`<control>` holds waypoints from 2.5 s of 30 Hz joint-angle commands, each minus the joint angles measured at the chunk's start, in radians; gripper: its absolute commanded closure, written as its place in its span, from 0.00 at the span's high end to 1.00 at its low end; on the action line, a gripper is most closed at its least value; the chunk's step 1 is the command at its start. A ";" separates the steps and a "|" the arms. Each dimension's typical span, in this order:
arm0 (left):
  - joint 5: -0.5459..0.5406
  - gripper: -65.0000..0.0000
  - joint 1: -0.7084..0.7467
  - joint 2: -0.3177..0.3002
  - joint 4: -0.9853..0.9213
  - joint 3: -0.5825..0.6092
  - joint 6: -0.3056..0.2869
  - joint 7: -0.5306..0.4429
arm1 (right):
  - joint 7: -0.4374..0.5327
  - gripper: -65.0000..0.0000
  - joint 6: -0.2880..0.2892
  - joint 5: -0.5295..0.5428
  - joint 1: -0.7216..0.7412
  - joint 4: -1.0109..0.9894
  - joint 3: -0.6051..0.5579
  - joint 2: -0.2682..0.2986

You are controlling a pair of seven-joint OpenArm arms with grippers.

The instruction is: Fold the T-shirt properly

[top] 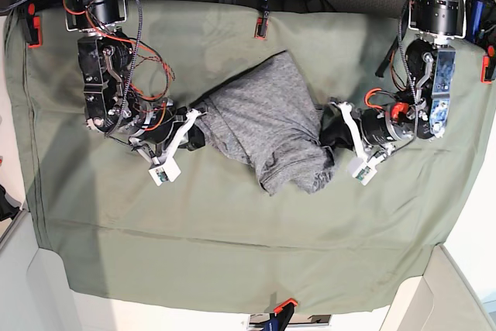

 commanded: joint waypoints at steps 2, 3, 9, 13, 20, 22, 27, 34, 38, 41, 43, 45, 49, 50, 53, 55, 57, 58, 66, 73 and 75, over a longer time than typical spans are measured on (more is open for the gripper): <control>-0.021 0.08 -0.058 -0.008 0.016 -0.004 -0.002 -0.023 | -0.017 0.00 0.013 0.028 0.011 0.010 0.000 0.000; -0.019 0.08 -0.073 -0.007 0.014 -0.003 -0.002 -0.023 | -0.021 0.00 0.014 0.040 0.011 0.010 0.000 -0.003; -0.019 0.08 -0.134 -0.007 -0.069 -0.003 -0.002 -0.026 | -0.052 0.00 0.025 0.077 -0.011 0.010 0.000 -0.063; -0.019 0.08 -0.154 -0.009 -0.137 -0.003 -0.002 -0.026 | -0.051 0.00 0.039 0.078 -0.052 0.010 0.000 -0.109; -0.026 0.08 -0.148 -0.065 -0.143 -0.003 -0.002 -0.015 | -0.056 0.00 0.053 0.125 -0.153 0.045 -0.012 -0.176; -0.055 0.08 -0.148 -0.087 -0.142 -0.003 -0.002 -0.015 | -0.059 0.00 0.055 0.130 -0.179 0.061 -0.037 -0.195; -0.091 0.08 -0.154 -0.096 -0.142 -0.003 -0.002 -0.011 | -0.062 0.00 0.055 0.108 -0.204 0.122 -0.126 -0.202; -0.270 0.08 -0.153 -0.198 -0.118 -0.022 -0.002 -0.002 | -0.105 0.00 0.043 0.041 -0.202 0.269 -0.109 -0.200; -0.400 0.08 -0.153 -0.251 -0.029 -0.112 -0.002 0.120 | -0.107 0.00 0.043 0.036 -0.199 0.367 -0.074 -0.176; -0.553 0.08 -0.130 -0.254 0.064 -0.140 -0.002 0.259 | -0.080 0.00 0.043 0.051 -0.174 0.396 -0.056 -0.169; -0.569 0.08 -0.076 -0.248 0.145 -0.132 -0.002 0.266 | -0.066 0.00 0.043 0.051 -0.146 0.393 -0.060 -0.174; -0.558 0.08 -0.006 -0.226 0.227 -0.115 -0.002 0.262 | -0.063 0.00 0.043 0.048 -0.117 0.384 -0.061 -0.180; -0.400 0.08 0.079 -0.133 0.278 -0.063 -0.002 0.130 | -0.063 0.00 0.021 -0.021 -0.058 0.349 -0.060 -0.182; -0.324 0.08 0.080 -0.108 0.263 -0.048 -0.002 0.068 | -0.063 0.00 0.020 -0.043 -0.049 0.347 -0.060 -0.182; -0.150 0.08 0.063 -0.040 0.164 -0.002 -0.002 -0.070 | -0.068 0.00 0.020 -0.070 -0.051 0.347 -0.058 -0.182; -0.072 0.08 0.032 0.003 0.057 0.031 -0.002 -0.108 | -0.070 0.00 0.020 -0.070 -0.057 0.347 -0.054 -0.182; -0.005 0.08 -0.010 0.035 -0.071 0.060 -0.002 -0.139 | -0.069 0.00 0.020 -0.070 -0.058 0.347 -0.039 -0.182; 0.009 0.08 -0.029 0.045 -0.129 0.068 -0.002 -0.152 | -0.070 0.00 0.021 -0.070 -0.058 0.347 -0.027 -0.182; -0.206 0.08 -0.063 -0.021 -0.016 0.045 -0.002 -0.048 | -0.075 0.00 0.021 0.024 -0.075 0.362 0.100 -0.087; -0.381 0.08 -0.010 -0.133 0.341 0.006 -0.002 0.111 | -0.117 0.00 0.026 0.136 -0.089 0.406 0.211 -0.004; -0.399 0.08 0.037 -0.163 0.388 0.004 -0.002 0.126 | -0.148 0.00 0.029 0.167 -0.092 0.407 0.234 0.025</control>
